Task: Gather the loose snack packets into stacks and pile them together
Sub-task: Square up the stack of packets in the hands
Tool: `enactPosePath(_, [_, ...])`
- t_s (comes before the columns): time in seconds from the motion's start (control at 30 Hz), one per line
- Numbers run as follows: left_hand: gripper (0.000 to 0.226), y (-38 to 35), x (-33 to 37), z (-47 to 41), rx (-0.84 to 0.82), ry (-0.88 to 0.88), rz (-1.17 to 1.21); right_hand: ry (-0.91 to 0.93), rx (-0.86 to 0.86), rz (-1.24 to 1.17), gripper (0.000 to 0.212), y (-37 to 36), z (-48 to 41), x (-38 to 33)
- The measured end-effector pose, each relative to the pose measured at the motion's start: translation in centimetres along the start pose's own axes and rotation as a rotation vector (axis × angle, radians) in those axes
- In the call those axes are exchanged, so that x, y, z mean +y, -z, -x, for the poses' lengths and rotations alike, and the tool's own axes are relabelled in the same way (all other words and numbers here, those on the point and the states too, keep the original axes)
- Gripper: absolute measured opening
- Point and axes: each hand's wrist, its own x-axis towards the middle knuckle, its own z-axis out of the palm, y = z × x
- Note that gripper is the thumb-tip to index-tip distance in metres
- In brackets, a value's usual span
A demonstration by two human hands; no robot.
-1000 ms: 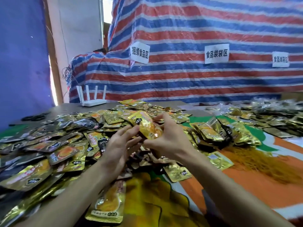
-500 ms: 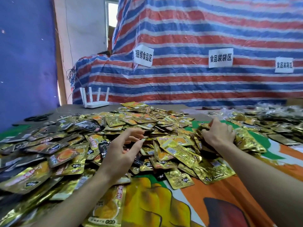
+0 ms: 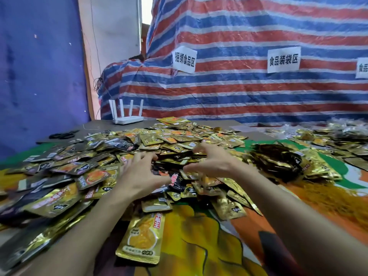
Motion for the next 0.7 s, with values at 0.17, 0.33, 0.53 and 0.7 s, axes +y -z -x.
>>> enactPosePath(0.17, [0.118, 0.1, -1.1, -0.4, -0.323, -0.033, -0.243, 0.079, -0.265, 0.261, 0.106, -3.8, -1.2, -3.1])
enactPosePath(0.33, [0.063, 0.5, -1.0, -0.9, -0.12, -0.042, -0.154, 0.032, -0.124, 0.366, 0.083, -7.4, -1.6, -3.8])
enactPosePath(0.53, [0.044, -0.3, -1.3, -1.1, 0.052, -0.013, -0.133, 0.111, 0.142, 0.349, 0.042, -8.6, -1.3, -3.9])
enactPosePath(0.7, [0.026, -0.1, -1.9, -1.3, 0.186, -0.029, 0.043, 0.198, 0.286, 0.308, 0.023, -8.2, -1.6, -3.6])
